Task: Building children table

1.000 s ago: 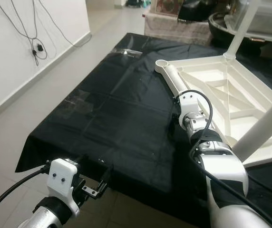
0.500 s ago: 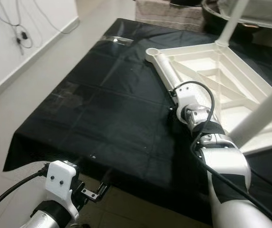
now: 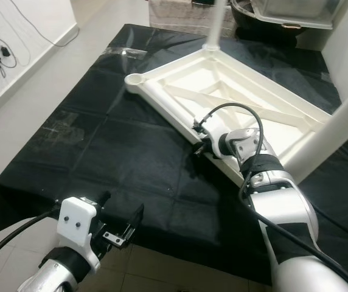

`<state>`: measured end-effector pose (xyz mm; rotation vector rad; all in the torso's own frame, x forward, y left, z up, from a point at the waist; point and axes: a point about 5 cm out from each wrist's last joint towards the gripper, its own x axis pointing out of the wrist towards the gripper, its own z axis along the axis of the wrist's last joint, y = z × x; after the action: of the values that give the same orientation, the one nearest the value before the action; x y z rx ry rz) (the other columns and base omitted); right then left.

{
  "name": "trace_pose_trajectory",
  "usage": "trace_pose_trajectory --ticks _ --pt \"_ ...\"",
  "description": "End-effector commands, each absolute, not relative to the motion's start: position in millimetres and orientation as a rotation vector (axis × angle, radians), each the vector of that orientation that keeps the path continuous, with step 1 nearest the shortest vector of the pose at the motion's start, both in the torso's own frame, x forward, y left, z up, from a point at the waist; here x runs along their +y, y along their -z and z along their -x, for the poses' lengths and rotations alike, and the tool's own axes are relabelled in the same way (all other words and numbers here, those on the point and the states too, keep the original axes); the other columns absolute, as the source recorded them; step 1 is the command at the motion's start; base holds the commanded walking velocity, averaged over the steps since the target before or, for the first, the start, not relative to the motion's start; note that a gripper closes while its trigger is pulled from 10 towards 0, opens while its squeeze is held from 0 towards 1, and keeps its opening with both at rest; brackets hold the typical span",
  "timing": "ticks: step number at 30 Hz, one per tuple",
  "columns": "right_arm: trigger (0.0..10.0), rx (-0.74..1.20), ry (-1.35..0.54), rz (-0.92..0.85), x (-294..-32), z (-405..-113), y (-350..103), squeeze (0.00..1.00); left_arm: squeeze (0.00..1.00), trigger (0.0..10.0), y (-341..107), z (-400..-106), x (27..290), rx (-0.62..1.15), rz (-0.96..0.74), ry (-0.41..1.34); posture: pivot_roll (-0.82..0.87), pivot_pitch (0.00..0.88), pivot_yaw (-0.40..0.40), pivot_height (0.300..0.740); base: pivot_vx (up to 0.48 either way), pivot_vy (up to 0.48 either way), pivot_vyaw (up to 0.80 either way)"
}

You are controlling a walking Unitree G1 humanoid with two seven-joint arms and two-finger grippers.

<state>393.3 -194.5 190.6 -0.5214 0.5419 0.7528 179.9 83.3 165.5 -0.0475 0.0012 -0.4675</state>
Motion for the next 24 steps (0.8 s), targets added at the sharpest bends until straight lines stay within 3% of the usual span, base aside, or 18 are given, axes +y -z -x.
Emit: trace_pose_trajectory --ticks 1,3,8,10,24 --pt "0.0 0.722 -0.917 0.570 -184 -377 -149 0.00 0.00 10.0 -161 -179 84 0.019 0.040 0.469 0.19 0.164 -0.023 0.740 0.000 0.000 0.00" --pt "0.0 0.737 -1.047 0.585 -192 -368 -148 0.00 0.00 10.0 -160 -185 85 0.009 0.027 0.467 0.19 0.141 -0.021 0.740 0.000 0.000 0.00" --pt "0.0 0.739 -1.126 0.601 -196 -363 -148 0.00 0.00 10.0 -159 -188 86 0.004 0.021 0.466 0.18 0.132 -0.018 0.740 0.000 0.000 0.00" --pt "0.0 0.794 -1.317 0.651 -207 -347 -145 0.00 0.00 10.0 -156 -195 88 -0.004 0.008 0.463 0.18 0.108 -0.011 0.740 0.000 0.000 0.00" --pt "0.0 0.906 -1.479 0.869 -231 -329 -142 0.00 0.00 10.0 -150 -204 91 -0.015 -0.006 0.455 0.17 0.073 -0.021 0.740 0.000 0.000 0.00"
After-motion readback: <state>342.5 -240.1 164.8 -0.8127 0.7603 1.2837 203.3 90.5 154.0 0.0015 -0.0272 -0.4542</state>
